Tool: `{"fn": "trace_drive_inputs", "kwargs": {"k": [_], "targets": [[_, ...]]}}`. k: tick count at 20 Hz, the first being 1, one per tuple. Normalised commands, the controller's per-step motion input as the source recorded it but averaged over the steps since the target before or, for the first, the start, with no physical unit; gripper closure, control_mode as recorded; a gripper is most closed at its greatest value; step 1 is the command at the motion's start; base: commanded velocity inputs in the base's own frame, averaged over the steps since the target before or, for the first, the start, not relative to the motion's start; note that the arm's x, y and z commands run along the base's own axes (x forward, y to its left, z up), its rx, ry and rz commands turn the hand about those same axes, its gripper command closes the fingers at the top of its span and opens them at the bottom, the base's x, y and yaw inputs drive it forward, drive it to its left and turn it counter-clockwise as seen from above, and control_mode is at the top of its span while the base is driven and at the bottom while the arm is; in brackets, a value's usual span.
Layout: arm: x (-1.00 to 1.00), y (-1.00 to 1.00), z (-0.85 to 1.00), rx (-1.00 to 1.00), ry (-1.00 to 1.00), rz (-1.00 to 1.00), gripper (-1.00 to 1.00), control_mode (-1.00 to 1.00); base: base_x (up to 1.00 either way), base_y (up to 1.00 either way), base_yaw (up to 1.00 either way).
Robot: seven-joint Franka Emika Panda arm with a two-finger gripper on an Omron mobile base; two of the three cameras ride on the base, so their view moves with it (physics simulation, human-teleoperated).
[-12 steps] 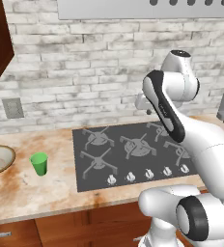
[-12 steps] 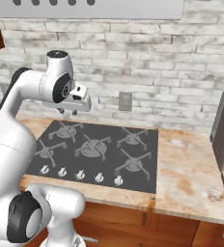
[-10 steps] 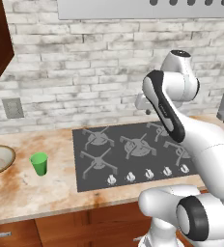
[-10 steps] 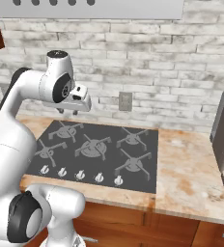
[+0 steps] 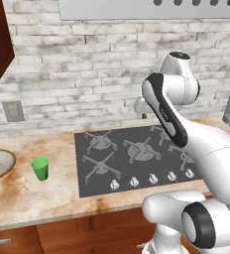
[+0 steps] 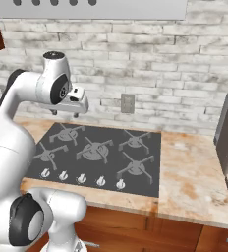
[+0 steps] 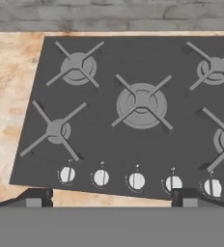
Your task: Pick the cup and bowl from the counter and place them on the counter next to the sink.
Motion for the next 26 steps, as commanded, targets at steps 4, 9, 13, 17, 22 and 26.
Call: {"fn": "trace_drive_inputs", "kwargs": {"k": [4,9,13,17,22,26], "targets": [[-0.12,0.47,-0.18,0.02,0.00,0.03,-1.00,-1.00,0.00,0.00,0.00],[-0.37,0.72,-0.10,0.00,0.00,0.05,-1.00,-1.00,0.00,0.00,0.00],[-0.14,0.64,-0.01,0.00,0.00,0.06,-1.00,-1.00,0.00,0.00,0.00],[-0.07,0.96,-0.05,0.00,0.00,0.03,-1.00,-1.00,0.00,0.00,0.00],[0.00,0.99,-0.01,0.00,0.00,0.03,-1.00,-1.00,0.00,0.00,0.00],[0.00,0.94,0.00,0.00,0.00,0.00,-1.00,-1.00,0.00,0.00,0.00]]}}
